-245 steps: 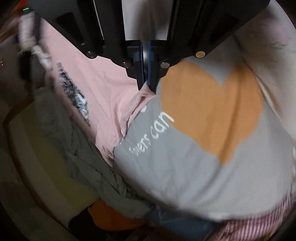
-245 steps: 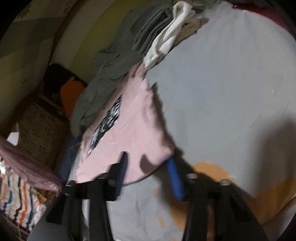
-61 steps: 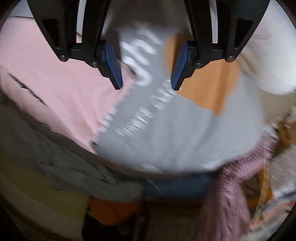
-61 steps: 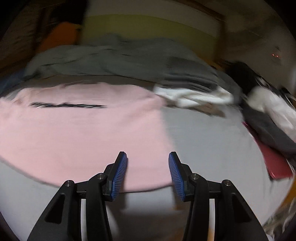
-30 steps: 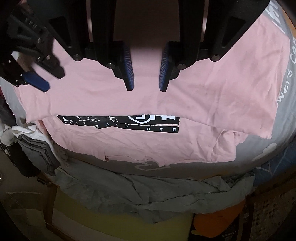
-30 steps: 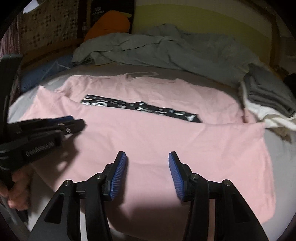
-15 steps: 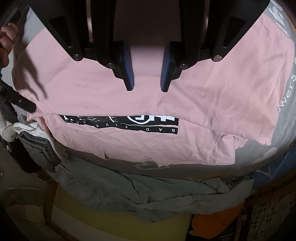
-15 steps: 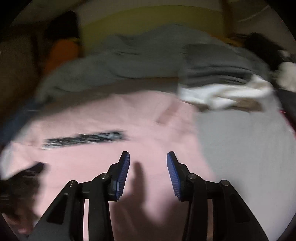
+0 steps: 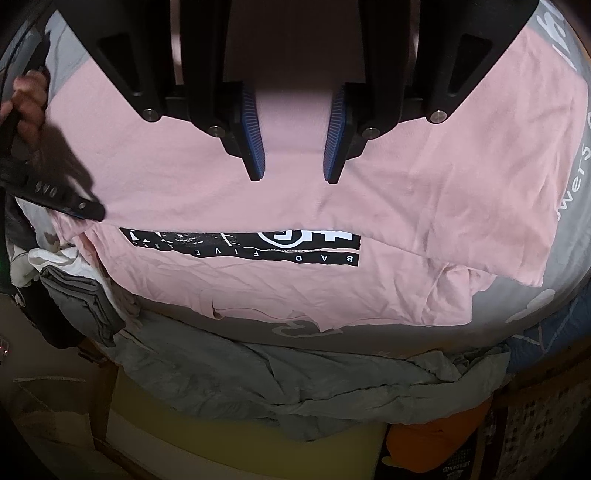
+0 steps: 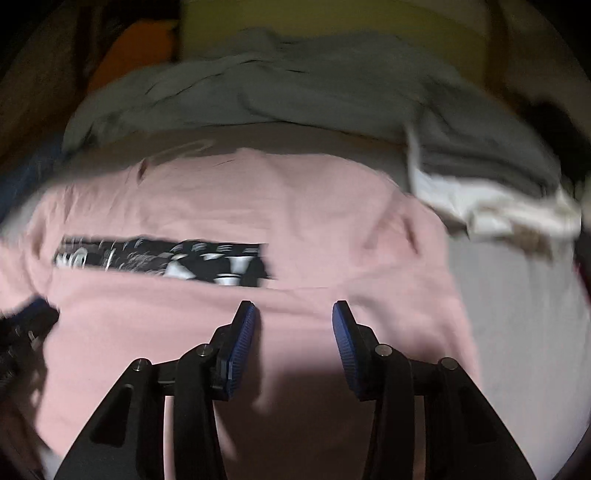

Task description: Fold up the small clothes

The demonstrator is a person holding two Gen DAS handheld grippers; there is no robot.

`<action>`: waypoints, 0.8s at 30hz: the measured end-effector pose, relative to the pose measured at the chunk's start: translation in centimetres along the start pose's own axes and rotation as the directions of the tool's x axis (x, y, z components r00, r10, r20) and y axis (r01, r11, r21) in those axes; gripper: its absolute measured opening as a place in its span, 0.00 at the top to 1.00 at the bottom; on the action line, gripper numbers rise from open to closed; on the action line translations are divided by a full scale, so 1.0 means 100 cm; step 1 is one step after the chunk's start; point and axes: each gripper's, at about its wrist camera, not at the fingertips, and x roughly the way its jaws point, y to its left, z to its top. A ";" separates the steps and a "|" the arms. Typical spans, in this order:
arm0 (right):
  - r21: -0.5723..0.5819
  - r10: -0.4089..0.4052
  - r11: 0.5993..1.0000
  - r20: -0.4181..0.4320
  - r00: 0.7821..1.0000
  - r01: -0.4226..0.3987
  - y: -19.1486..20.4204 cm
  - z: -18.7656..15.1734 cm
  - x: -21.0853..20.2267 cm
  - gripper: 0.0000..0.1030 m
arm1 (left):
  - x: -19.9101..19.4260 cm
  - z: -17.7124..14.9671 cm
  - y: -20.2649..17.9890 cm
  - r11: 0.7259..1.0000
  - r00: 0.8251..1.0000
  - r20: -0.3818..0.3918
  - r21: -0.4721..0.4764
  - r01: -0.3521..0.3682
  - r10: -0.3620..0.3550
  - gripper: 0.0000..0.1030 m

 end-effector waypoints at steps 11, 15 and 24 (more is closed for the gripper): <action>-0.015 -0.121 0.992 0.049 0.991 0.122 -0.014 -0.007 -0.004 0.63 | -0.020 0.025 0.050 0.940 0.934 0.112 -0.013 -0.341 0.340 0.67; -0.022 -0.122 0.992 0.046 0.991 0.124 -0.014 -0.008 -0.006 0.61 | -0.011 0.037 0.116 0.903 0.909 0.003 -0.116 -0.413 0.416 0.64; -0.015 -0.106 0.994 0.059 0.993 0.107 -0.010 -0.006 -0.007 0.61 | -0.043 0.034 0.121 0.942 0.952 0.108 -0.213 -0.259 0.286 0.69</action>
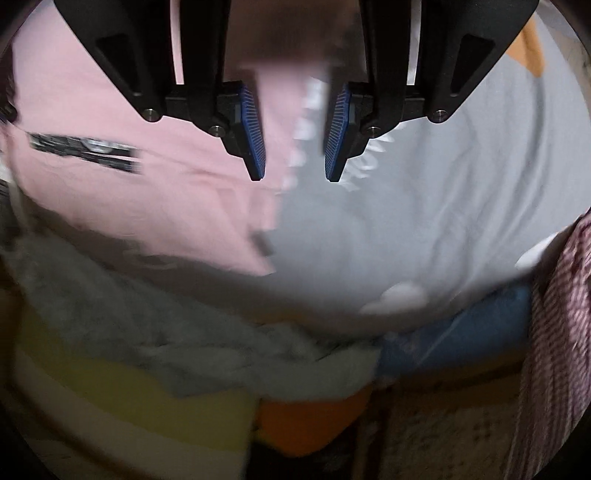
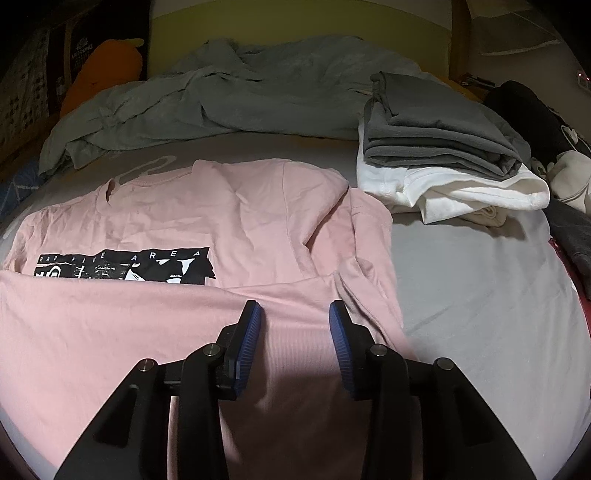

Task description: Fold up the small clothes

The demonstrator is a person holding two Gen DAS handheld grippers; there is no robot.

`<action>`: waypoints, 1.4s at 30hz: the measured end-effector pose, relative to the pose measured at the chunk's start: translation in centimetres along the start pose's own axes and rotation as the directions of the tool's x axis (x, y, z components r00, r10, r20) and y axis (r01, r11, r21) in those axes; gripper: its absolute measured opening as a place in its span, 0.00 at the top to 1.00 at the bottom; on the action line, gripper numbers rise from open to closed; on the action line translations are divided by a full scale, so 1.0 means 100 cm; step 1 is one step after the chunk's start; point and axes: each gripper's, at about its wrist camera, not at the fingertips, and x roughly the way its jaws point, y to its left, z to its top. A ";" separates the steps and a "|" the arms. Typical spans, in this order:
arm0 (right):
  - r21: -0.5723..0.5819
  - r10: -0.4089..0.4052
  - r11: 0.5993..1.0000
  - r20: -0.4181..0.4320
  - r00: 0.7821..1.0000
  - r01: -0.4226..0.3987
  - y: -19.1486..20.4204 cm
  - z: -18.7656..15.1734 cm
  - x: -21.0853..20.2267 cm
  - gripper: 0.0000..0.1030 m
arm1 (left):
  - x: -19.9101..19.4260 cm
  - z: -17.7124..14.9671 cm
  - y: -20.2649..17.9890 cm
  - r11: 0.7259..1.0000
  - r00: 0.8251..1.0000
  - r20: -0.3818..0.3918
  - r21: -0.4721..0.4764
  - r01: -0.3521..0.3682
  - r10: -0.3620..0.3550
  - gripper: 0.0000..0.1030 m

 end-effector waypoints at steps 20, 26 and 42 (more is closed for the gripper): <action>-0.251 0.173 0.957 0.095 0.980 -0.145 0.096 -0.066 -0.057 0.59 | -0.045 -0.096 -0.066 0.958 0.995 0.000 0.268 0.098 -0.102 0.67; -0.208 0.181 0.965 0.087 0.980 -0.160 0.084 -0.074 -0.061 0.57 | -0.046 -0.098 -0.067 0.958 0.995 0.013 0.270 0.093 -0.100 0.67; -0.165 0.183 0.972 0.085 0.979 -0.167 0.065 -0.093 -0.083 0.57 | -0.076 -0.109 -0.055 0.952 0.974 -0.047 0.202 0.228 -0.223 0.64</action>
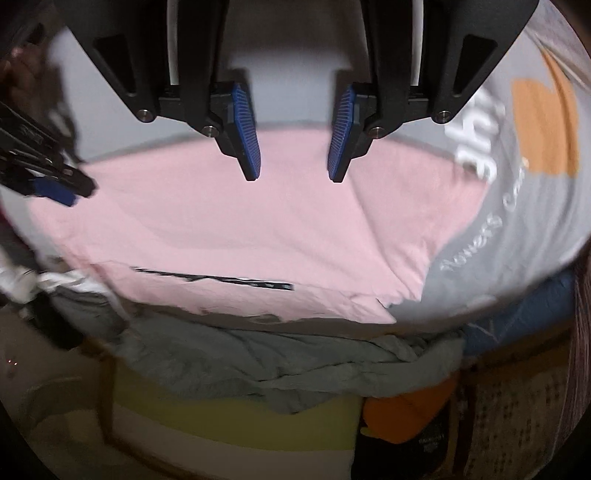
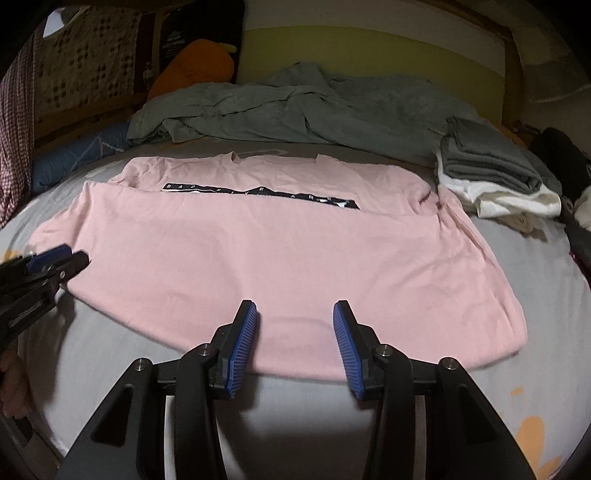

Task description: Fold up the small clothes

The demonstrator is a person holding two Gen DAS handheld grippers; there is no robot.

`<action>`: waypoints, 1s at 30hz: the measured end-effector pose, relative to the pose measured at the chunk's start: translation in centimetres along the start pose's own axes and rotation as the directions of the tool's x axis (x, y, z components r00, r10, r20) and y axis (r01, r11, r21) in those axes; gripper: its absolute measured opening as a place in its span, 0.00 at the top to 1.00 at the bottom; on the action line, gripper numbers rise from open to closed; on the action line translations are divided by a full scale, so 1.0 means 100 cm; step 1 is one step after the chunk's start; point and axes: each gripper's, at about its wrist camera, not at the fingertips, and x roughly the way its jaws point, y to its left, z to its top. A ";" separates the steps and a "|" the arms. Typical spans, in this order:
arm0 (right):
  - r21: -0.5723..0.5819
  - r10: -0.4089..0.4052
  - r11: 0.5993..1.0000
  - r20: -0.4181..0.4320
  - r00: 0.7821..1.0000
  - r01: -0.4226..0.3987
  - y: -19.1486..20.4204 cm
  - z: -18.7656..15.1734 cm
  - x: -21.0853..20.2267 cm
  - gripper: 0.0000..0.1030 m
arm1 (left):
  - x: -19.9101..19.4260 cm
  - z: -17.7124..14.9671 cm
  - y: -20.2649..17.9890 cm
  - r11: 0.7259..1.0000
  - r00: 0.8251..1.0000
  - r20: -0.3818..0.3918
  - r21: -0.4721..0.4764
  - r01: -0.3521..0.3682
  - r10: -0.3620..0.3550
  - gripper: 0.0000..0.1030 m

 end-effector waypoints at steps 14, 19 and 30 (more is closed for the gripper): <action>0.550 -0.062 0.834 0.011 0.998 0.045 -0.133 -0.023 -0.036 0.47 | 0.005 0.009 0.071 0.833 0.983 -0.043 -0.537 0.130 -0.180 0.23; 0.544 -0.068 0.838 0.028 0.997 0.042 -0.135 -0.016 -0.014 0.61 | 0.015 0.013 0.074 0.877 1.000 -0.018 -0.481 -0.012 0.004 0.94; 0.532 -0.089 0.844 0.033 0.995 0.058 -0.107 -0.047 -0.086 0.93 | -0.054 -0.012 0.081 0.889 0.996 -0.026 -0.449 -0.093 0.091 0.97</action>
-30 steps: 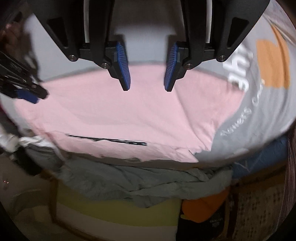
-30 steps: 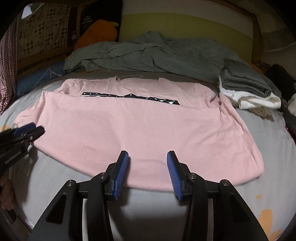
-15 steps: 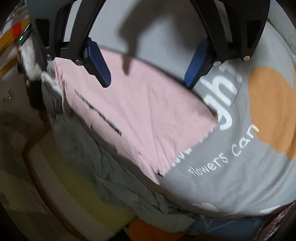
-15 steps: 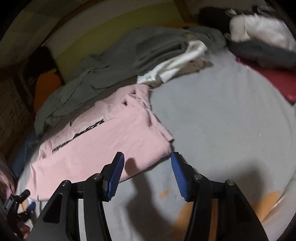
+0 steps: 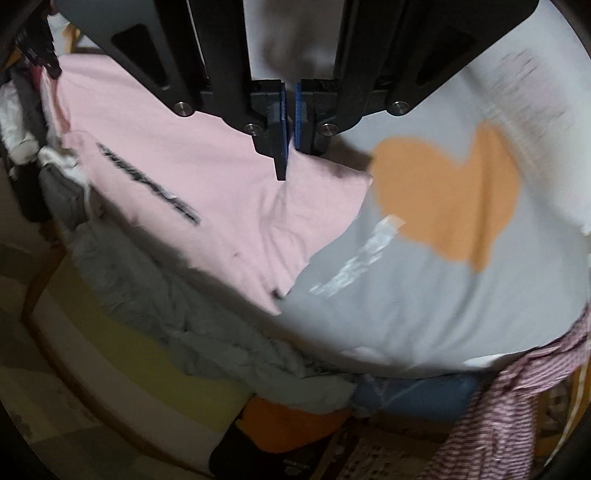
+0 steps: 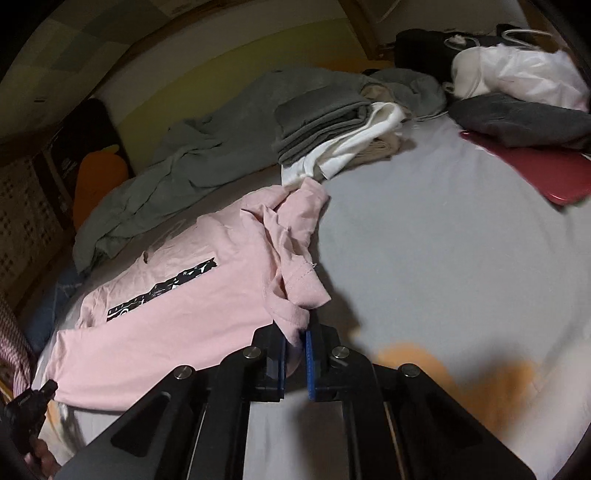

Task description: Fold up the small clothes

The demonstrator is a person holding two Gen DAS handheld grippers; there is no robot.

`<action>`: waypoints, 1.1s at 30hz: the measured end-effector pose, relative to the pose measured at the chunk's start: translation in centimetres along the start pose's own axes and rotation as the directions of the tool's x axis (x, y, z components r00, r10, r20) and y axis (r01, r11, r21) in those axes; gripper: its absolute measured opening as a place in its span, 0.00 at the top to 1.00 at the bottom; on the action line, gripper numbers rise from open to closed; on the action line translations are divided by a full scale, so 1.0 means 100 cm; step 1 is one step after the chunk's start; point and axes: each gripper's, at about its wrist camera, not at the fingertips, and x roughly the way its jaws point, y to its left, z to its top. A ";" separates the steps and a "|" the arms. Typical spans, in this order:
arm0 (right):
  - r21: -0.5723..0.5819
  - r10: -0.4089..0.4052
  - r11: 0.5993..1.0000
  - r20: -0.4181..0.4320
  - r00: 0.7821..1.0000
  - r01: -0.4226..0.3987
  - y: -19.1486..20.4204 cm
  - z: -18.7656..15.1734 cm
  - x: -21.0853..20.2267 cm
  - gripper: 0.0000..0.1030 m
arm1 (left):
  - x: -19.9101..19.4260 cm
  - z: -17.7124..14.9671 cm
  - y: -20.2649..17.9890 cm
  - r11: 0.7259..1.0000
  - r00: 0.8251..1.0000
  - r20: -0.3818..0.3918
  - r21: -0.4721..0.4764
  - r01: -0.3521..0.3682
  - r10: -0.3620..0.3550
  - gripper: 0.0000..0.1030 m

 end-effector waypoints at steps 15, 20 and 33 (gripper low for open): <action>-0.048 -0.010 0.999 0.031 0.999 0.011 -0.032 0.082 -0.012 0.50 | -0.037 0.015 -0.098 0.935 0.961 0.275 0.343 -0.085 -0.014 0.23; 0.059 0.051 0.997 -0.126 0.991 -0.044 -0.058 0.124 0.057 0.53 | 0.014 0.013 -0.179 0.879 0.972 0.052 0.439 0.185 -0.230 0.23; 0.156 0.245 0.964 -0.200 0.949 -0.216 -0.076 0.142 0.116 0.62 | 0.109 -0.029 -0.301 0.785 0.942 -0.164 0.521 0.335 -0.293 0.23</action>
